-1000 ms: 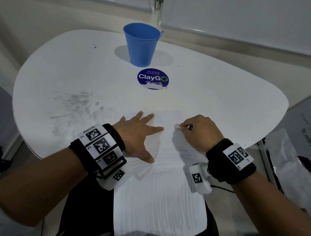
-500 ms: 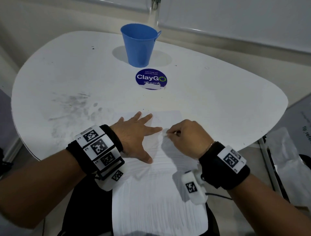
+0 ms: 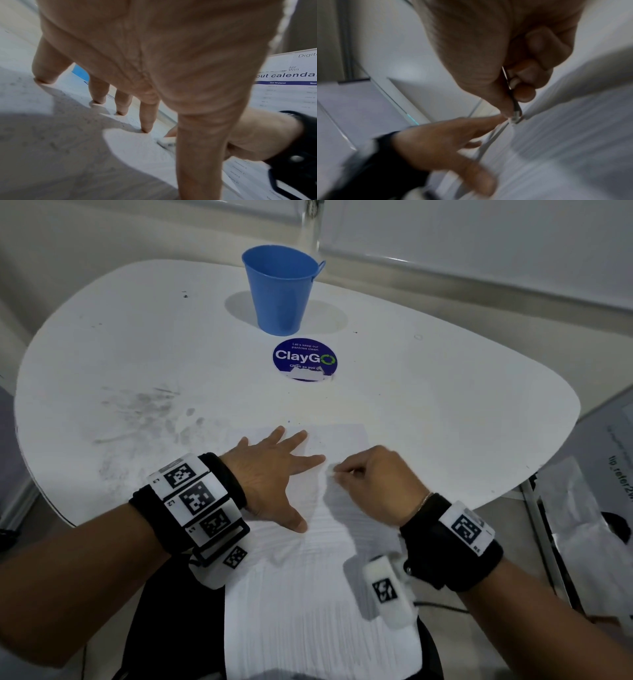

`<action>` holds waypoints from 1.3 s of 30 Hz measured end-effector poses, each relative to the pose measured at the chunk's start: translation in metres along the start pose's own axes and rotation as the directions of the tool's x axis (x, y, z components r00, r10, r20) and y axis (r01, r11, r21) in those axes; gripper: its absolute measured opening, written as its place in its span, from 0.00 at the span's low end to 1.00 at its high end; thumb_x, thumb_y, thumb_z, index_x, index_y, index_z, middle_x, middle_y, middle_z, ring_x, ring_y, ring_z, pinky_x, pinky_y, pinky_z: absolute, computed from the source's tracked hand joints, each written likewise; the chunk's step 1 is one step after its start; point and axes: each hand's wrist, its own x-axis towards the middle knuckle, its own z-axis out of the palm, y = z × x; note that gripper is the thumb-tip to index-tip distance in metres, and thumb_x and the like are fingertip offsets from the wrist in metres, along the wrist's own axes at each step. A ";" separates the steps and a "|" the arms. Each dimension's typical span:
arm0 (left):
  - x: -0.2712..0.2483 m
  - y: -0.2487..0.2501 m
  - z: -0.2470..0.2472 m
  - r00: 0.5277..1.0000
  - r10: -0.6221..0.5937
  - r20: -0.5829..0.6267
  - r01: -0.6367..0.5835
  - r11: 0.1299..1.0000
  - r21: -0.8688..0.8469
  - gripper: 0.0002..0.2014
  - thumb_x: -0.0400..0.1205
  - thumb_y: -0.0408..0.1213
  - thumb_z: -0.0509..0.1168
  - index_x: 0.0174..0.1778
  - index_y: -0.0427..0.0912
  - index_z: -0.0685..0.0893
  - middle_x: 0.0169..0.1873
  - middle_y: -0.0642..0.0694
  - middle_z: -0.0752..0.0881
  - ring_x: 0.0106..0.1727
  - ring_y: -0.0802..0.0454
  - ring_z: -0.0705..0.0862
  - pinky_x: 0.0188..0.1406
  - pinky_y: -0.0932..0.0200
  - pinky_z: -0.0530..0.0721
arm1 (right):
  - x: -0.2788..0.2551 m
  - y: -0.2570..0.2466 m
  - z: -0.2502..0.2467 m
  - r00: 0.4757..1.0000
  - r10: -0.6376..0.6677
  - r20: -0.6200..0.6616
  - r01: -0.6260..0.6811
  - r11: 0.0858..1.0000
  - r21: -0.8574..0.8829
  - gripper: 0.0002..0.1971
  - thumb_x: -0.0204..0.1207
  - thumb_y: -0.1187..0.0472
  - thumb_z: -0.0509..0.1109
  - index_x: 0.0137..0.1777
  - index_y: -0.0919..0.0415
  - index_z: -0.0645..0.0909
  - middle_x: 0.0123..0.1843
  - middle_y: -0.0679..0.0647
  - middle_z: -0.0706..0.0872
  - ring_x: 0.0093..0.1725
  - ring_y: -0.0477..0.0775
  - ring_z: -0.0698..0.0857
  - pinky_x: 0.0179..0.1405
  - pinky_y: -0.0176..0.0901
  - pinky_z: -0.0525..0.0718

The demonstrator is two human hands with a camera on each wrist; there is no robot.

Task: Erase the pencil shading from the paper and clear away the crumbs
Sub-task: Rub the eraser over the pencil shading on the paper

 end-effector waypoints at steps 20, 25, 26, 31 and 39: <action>0.001 0.003 0.000 1.000 0.002 -0.009 -0.002 1.000 0.025 0.55 0.71 0.71 0.72 0.86 0.71 0.41 0.87 0.58 0.31 0.87 0.51 0.29 0.86 0.31 0.43 | -0.024 -0.024 0.010 0.977 -0.137 0.164 0.151 0.985 -0.080 0.10 0.82 0.59 0.68 0.50 0.52 0.92 0.24 0.22 0.79 0.27 0.32 0.79 0.33 0.23 0.71; 0.002 0.001 0.000 1.000 -0.010 0.004 0.010 1.000 0.015 0.56 0.71 0.70 0.72 0.86 0.73 0.40 0.86 0.59 0.30 0.87 0.51 0.28 0.86 0.31 0.41 | -0.008 -0.010 0.002 0.999 -0.040 -0.036 0.035 0.992 -0.124 0.10 0.81 0.56 0.68 0.52 0.49 0.91 0.45 0.42 0.92 0.47 0.50 0.89 0.49 0.46 0.86; 0.002 0.000 0.000 1.000 -0.009 0.006 0.009 1.000 0.011 0.56 0.71 0.70 0.72 0.85 0.73 0.40 0.86 0.60 0.30 0.87 0.52 0.28 0.86 0.31 0.41 | -0.009 -0.010 0.004 0.999 -0.043 -0.017 0.041 0.992 -0.118 0.10 0.81 0.56 0.68 0.51 0.50 0.91 0.40 0.38 0.91 0.44 0.47 0.88 0.47 0.44 0.85; 0.003 0.001 0.001 1.000 -0.003 0.011 0.003 1.000 0.024 0.56 0.71 0.71 0.72 0.86 0.72 0.39 0.86 0.59 0.30 0.87 0.51 0.28 0.86 0.31 0.42 | -0.015 -0.016 0.009 0.990 -0.113 0.080 0.120 0.988 -0.100 0.10 0.82 0.56 0.69 0.55 0.48 0.91 0.36 0.26 0.87 0.31 0.30 0.81 0.36 0.24 0.73; 0.002 0.001 0.001 1.000 0.004 -0.008 -0.004 0.999 0.032 0.56 0.70 0.73 0.71 0.86 0.71 0.40 0.87 0.58 0.31 0.87 0.50 0.29 0.85 0.31 0.43 | -0.021 -0.025 0.013 0.980 -0.141 0.143 0.155 0.984 -0.092 0.11 0.81 0.58 0.67 0.49 0.45 0.92 0.39 0.36 0.90 0.34 0.34 0.82 0.44 0.33 0.78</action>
